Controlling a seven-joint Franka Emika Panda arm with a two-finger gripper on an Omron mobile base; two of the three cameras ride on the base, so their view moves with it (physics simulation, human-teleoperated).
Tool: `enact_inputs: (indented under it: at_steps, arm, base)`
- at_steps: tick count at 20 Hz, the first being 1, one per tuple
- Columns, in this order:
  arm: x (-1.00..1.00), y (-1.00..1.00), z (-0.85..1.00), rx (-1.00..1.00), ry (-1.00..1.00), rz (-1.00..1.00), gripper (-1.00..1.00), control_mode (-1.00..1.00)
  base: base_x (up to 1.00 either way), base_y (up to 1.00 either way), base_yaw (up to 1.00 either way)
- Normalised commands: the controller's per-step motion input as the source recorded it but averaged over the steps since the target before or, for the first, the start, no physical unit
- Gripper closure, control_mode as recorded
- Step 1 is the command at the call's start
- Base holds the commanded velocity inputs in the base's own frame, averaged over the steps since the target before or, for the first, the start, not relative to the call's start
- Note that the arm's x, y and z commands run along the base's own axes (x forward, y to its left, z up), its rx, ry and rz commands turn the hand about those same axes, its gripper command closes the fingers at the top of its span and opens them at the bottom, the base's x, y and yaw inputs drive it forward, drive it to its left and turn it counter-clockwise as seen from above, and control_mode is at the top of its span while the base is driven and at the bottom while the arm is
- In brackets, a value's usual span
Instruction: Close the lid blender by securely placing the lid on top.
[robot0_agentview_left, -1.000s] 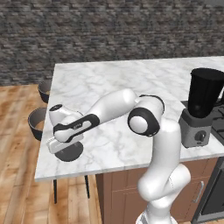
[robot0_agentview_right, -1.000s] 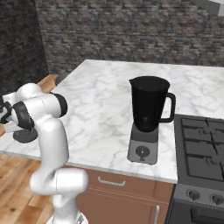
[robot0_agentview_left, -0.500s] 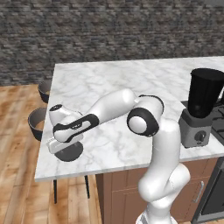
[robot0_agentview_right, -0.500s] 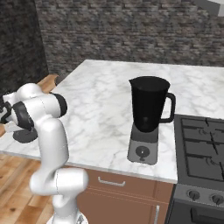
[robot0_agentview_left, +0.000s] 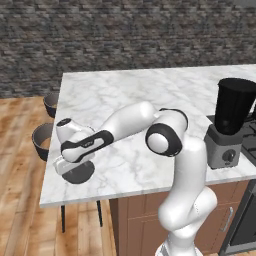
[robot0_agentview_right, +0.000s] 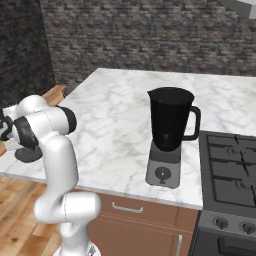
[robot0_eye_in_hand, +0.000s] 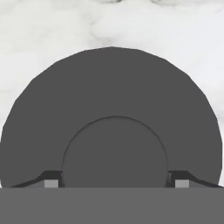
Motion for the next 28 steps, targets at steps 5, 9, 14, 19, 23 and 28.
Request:
enact_inputs:
  at_steps: [5,9,14,19,23,28]
  arm:
    - [-0.11,-0.09,0.24,0.01,-0.09,0.00,1.00,-1.00]
    - [-0.21,-0.34,0.57,0.03,-0.16,0.01,1.00,-1.00]
    - [-0.36,-0.70,0.95,0.08,-0.19,0.00,1.00,-1.00]
    - [-0.50,-0.66,1.00,0.04,-0.16,0.00,1.00,-1.00]
    - [-0.55,-0.85,1.00,0.07,-0.27,0.00,1.00,-1.00]
    - [-0.61,-0.94,1.00,0.10,-0.28,0.00,1.00,-1.00]
  base:
    - [0.00,0.00,0.00]
    - [0.00,0.00,0.00]
    - [0.00,0.00,0.00]
    - [0.00,0.00,0.00]
    - [0.00,0.00,0.00]
    - [0.00,0.00,0.00]
